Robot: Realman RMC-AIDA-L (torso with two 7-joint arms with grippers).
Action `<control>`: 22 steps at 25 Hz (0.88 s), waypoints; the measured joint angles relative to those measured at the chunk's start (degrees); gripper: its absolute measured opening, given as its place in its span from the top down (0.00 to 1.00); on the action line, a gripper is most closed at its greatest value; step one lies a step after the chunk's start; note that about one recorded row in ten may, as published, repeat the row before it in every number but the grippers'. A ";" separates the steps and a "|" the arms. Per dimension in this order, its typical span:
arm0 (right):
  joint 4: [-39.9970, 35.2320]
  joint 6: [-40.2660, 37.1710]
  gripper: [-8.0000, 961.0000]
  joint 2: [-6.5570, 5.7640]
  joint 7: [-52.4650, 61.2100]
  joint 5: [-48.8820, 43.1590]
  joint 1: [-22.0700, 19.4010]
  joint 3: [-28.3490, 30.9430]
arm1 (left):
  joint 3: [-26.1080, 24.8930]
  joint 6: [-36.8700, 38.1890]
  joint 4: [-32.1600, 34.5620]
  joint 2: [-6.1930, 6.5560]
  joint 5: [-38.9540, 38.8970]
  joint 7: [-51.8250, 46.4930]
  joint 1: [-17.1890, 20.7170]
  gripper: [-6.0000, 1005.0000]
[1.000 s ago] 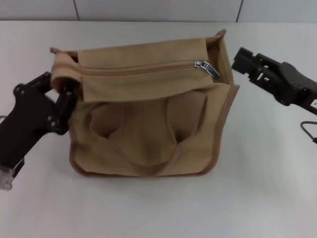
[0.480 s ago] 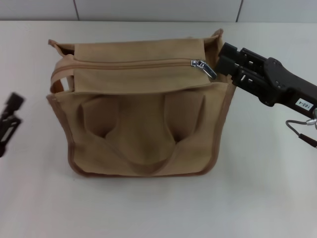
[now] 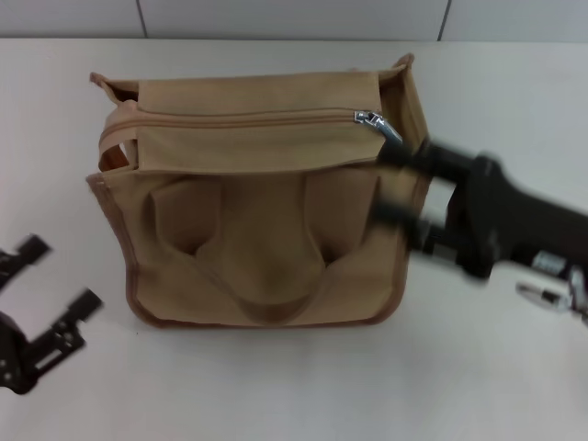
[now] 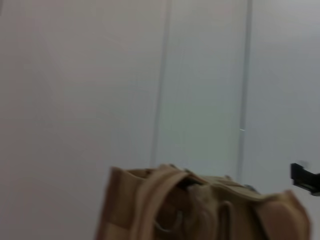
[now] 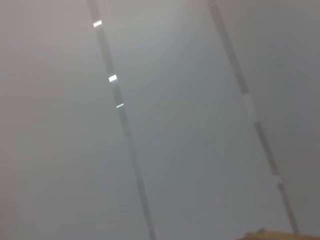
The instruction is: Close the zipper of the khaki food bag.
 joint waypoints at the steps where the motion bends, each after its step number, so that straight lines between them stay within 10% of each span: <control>1: 0.00 0.00 0.39 0.00 0.00 0.00 0.00 0.00 | 5.05 0.49 2.34 0.96 1.71 -4.01 -1.39 0.19; 11: 3.11 0.03 0.17 0.10 -16.37 -5.89 -0.19 -8.42 | 20.48 1.24 5.88 3.64 2.55 -8.33 -7.42 0.19; 22: 3.99 7.92 0.15 0.21 -17.86 -12.87 -0.22 -8.17 | 24.21 -1.60 10.17 0.81 11.54 -8.39 -12.74 0.19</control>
